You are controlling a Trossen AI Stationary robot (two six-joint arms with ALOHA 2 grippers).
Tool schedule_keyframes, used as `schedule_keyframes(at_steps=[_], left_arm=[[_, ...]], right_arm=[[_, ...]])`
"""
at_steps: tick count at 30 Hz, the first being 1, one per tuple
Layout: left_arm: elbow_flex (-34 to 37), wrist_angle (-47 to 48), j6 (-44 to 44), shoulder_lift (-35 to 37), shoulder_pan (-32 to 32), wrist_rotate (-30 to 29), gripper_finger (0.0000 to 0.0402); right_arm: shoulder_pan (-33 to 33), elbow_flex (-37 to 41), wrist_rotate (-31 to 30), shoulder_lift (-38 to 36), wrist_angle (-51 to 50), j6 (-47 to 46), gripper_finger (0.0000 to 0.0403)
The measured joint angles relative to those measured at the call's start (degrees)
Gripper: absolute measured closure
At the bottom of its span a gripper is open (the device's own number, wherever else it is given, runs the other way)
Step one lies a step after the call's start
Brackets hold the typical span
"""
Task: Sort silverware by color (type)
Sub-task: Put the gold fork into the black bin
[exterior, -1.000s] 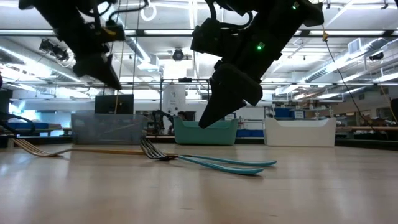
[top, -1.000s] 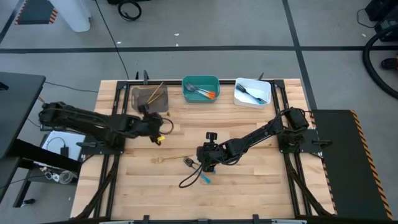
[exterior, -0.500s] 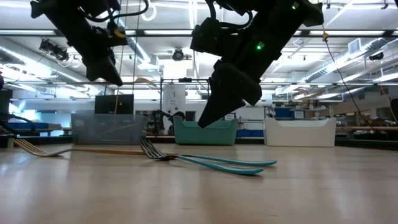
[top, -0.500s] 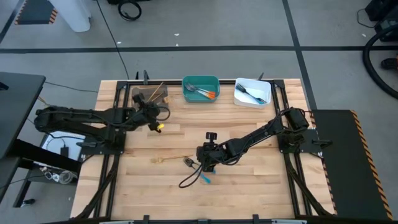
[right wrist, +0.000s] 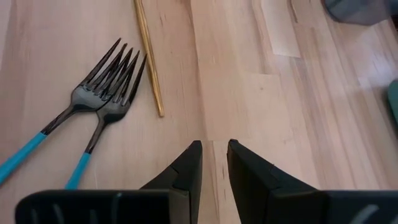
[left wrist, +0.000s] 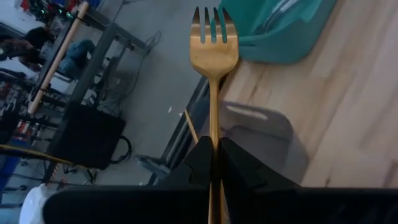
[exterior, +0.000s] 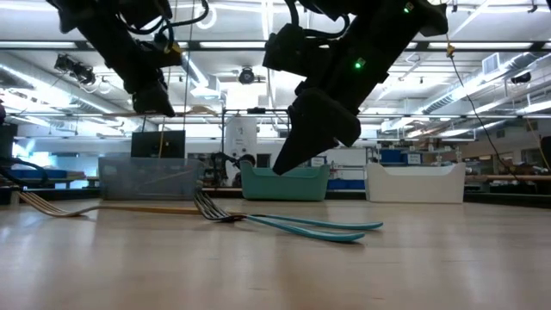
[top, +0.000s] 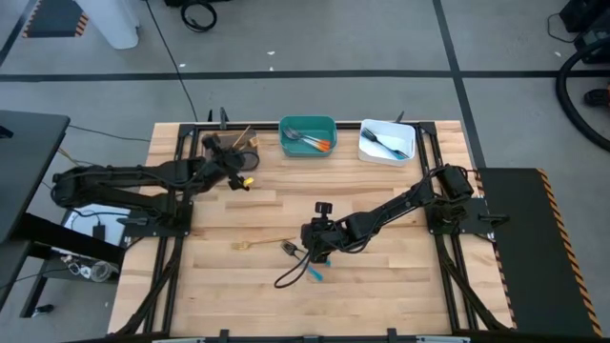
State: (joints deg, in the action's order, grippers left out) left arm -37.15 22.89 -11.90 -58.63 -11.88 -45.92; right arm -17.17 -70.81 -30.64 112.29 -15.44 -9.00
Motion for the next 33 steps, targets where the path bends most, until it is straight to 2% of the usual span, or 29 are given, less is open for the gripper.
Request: schedule_keyframes(at_steps=[4,11,22,25,33], left_arm=[[3.7,-7.55,-3.0,0.0,-2.19,2.66,0.0375],[8.14,-16.77,-5.0,0.0,-6.51,3.07,0.0375],[17.72,-36.32,-10.32,0.0,-13.31,8.53,0.0375],[21.12,-42.23,-12.95,0.01,-15.12,8.71,0.0375],[29.41,-59.71,-13.5,0.02,-18.18,10.12,0.0375]], right_arm=[[-0.29,0.0,-3.05,0.0,-0.02,0.21,0.032],[-1.59,0.0,-8.78,0.0,1.63,2.71,0.032],[-1.69,0.0,-8.8,0.0,2.03,3.19,0.032],[-1.69,0.0,-8.7,0.0,2.05,3.19,0.032],[-1.69,0.0,-8.44,0.0,2.03,3.19,0.032]])
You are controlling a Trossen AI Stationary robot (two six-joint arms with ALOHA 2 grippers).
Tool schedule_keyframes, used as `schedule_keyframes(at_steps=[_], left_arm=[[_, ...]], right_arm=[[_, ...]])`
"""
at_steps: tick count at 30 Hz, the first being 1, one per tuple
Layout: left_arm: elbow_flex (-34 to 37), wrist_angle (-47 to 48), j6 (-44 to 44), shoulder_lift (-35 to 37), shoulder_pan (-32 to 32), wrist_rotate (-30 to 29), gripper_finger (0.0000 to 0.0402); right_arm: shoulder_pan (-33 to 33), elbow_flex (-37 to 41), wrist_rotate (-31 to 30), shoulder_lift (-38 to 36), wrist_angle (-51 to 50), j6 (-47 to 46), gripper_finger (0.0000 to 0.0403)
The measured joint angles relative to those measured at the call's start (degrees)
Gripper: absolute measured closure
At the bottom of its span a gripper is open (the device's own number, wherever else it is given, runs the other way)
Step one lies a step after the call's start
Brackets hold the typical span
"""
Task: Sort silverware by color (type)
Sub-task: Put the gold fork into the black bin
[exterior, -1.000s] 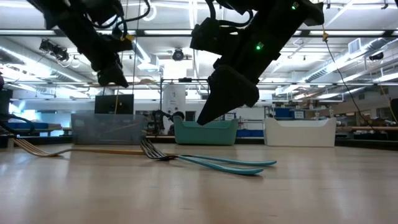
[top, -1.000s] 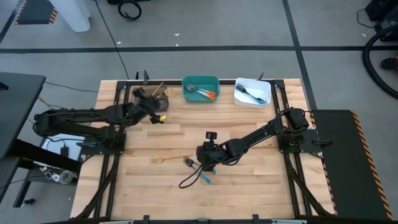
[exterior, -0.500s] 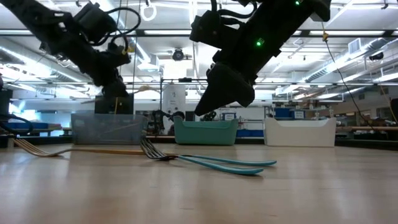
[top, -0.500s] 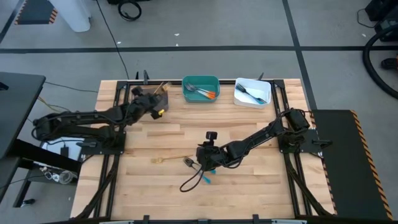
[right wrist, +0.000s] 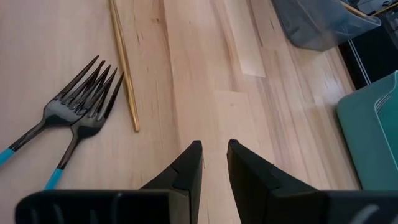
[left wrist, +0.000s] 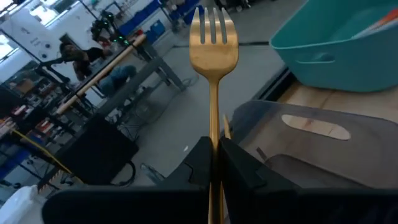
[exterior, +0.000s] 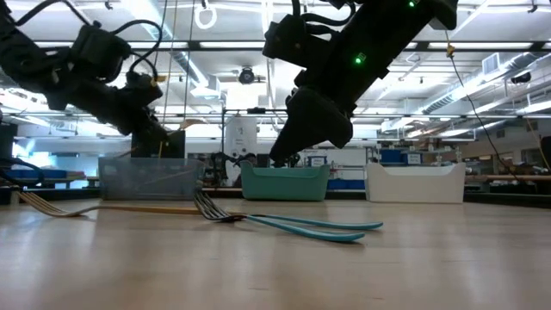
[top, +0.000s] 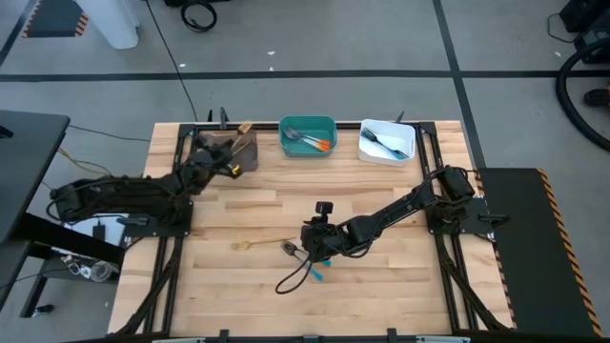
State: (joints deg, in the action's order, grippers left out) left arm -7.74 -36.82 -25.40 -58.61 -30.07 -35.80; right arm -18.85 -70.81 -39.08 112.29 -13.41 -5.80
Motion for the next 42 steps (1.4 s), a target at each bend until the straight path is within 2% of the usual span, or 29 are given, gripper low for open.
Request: schedule_keyframes(at_steps=[7,19,28,36,42], left_arm=[[1.91,0.04,1.57,0.0,-2.88,2.9,0.0375],[1.91,2.11,4.19,-0.08,-10.84,16.24,0.0375],[1.87,2.47,4.08,-2.35,-14.74,22.51,0.0375],[1.87,2.86,5.02,-5.56,-15.73,23.79,0.0373],[1.87,3.06,7.65,-6.25,-15.67,23.75,0.0347]], right_arm=[[0.0,0.0,0.13,0.0,0.0,0.47,0.032],[0.0,0.0,0.14,0.0,0.94,1.74,0.032],[0.0,0.0,1.24,0.0,1.4,1.95,0.032],[0.0,0.0,1.24,0.0,2.22,2.77,0.032],[0.0,0.0,1.24,0.0,2.4,2.99,0.032]])
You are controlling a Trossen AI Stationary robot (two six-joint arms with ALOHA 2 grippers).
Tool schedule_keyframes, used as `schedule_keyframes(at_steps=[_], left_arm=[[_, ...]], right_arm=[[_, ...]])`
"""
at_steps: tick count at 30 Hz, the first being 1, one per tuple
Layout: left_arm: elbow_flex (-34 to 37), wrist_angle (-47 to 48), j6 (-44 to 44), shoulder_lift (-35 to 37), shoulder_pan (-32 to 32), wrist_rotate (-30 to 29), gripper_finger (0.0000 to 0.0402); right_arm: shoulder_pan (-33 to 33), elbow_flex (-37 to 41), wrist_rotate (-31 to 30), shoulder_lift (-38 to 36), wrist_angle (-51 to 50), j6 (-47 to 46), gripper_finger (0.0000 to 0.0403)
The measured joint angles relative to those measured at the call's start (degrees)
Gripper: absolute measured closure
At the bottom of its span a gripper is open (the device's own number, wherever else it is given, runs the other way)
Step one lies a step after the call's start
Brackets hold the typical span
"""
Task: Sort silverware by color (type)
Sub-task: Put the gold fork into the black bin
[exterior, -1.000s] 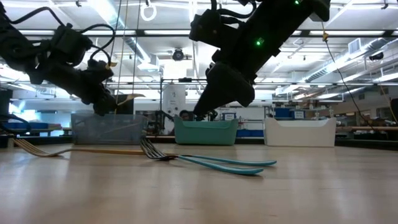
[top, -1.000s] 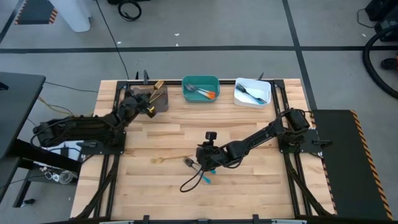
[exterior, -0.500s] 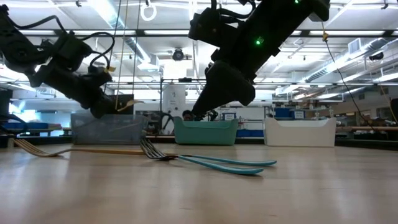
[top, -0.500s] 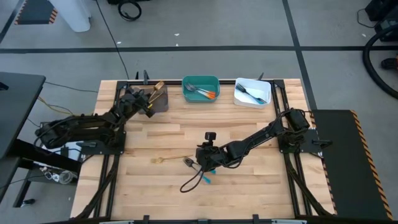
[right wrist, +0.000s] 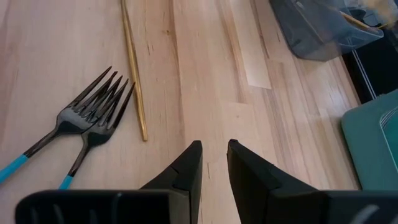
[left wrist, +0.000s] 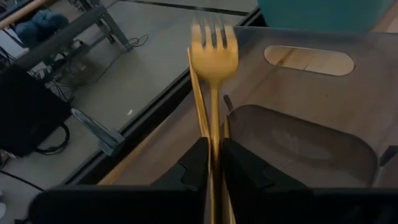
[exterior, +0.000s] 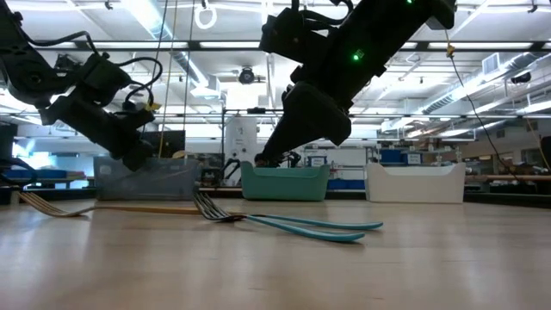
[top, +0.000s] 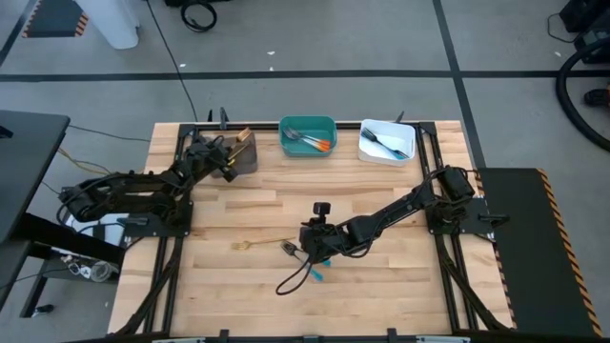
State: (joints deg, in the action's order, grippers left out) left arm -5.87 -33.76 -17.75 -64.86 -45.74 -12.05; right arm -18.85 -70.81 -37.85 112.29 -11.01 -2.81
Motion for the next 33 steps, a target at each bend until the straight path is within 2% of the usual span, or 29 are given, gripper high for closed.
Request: schedule_keyframes(at_steps=[14,21,33], left_arm=[[-1.64,0.18,2.13,0.02,0.71,-1.47,0.0227],[-2.12,0.29,2.13,0.02,2.93,0.24,0.0229],[-2.12,-0.2,3.93,0.09,2.93,0.29,0.0239]], right_arm=[[0.16,0.0,0.0,0.0,0.26,-0.02,0.032],[0.34,0.0,0.0,0.0,0.26,0.0,0.032],[0.33,0.0,0.0,0.0,0.26,-0.02,0.032]])
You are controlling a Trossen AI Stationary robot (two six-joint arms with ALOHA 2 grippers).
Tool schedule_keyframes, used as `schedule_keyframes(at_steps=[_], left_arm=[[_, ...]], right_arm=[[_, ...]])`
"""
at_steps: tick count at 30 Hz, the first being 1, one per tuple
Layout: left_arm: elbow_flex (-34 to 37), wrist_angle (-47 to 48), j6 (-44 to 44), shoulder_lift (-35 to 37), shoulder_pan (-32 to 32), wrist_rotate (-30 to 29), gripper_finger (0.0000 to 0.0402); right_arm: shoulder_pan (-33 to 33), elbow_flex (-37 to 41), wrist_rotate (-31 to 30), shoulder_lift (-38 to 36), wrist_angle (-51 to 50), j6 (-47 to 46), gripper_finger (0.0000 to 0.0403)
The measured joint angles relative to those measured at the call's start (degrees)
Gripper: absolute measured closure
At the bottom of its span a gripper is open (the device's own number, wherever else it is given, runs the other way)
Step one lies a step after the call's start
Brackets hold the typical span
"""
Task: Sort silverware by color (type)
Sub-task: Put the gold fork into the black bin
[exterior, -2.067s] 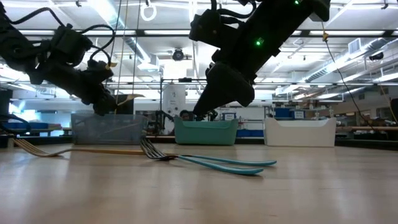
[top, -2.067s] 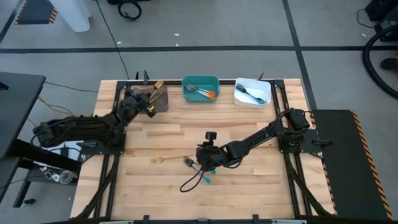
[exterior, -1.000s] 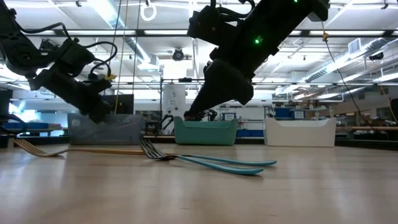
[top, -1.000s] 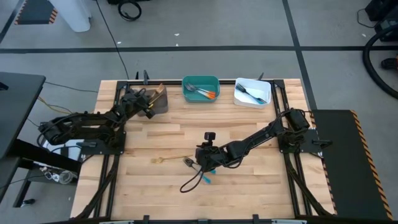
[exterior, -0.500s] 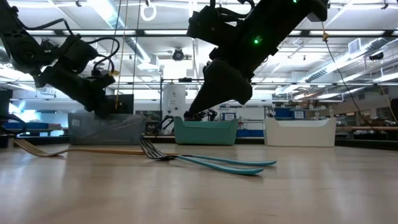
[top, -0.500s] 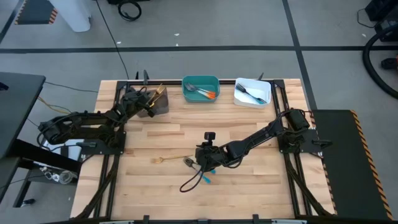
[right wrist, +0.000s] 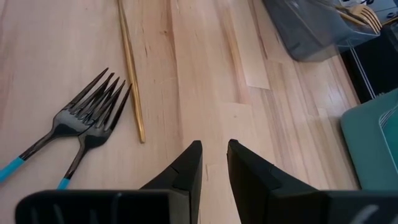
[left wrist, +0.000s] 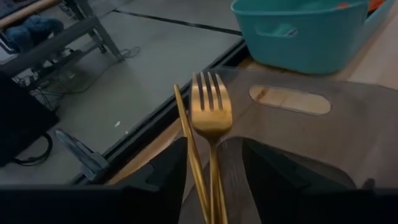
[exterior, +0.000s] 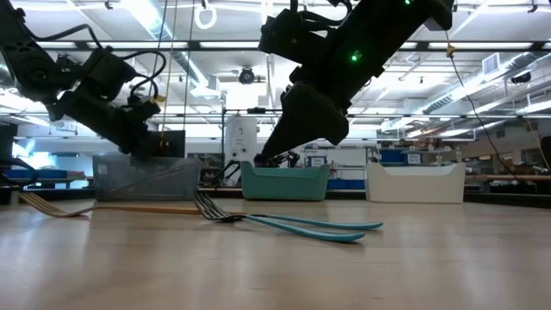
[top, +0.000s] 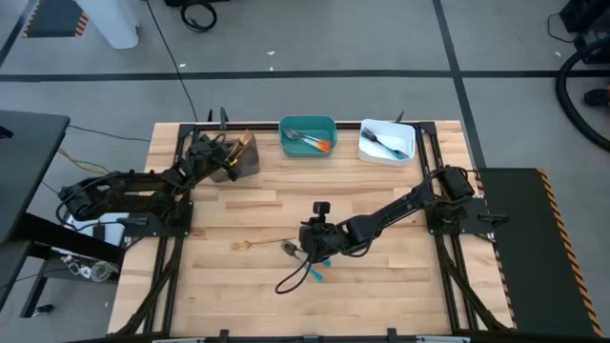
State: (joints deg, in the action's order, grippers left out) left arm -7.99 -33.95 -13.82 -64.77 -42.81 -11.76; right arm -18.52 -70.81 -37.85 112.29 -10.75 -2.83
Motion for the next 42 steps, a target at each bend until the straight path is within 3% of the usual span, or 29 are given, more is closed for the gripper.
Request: schedule_keyframes(at_steps=[25,35,42], left_arm=[[-5.66,4.21,-0.31,0.06,-0.02,-2.92,0.0241],[-5.68,5.69,-0.31,0.28,2.59,-3.09,0.0294],[-5.73,9.51,-0.22,4.85,7.19,-4.8,0.0322]], right_arm=[[0.02,0.0,-0.02,0.0,0.01,-1.06,0.032],[0.02,0.0,-0.02,0.0,0.01,-1.95,0.032],[0.02,0.0,-0.02,0.0,-0.01,-2.14,0.032]])
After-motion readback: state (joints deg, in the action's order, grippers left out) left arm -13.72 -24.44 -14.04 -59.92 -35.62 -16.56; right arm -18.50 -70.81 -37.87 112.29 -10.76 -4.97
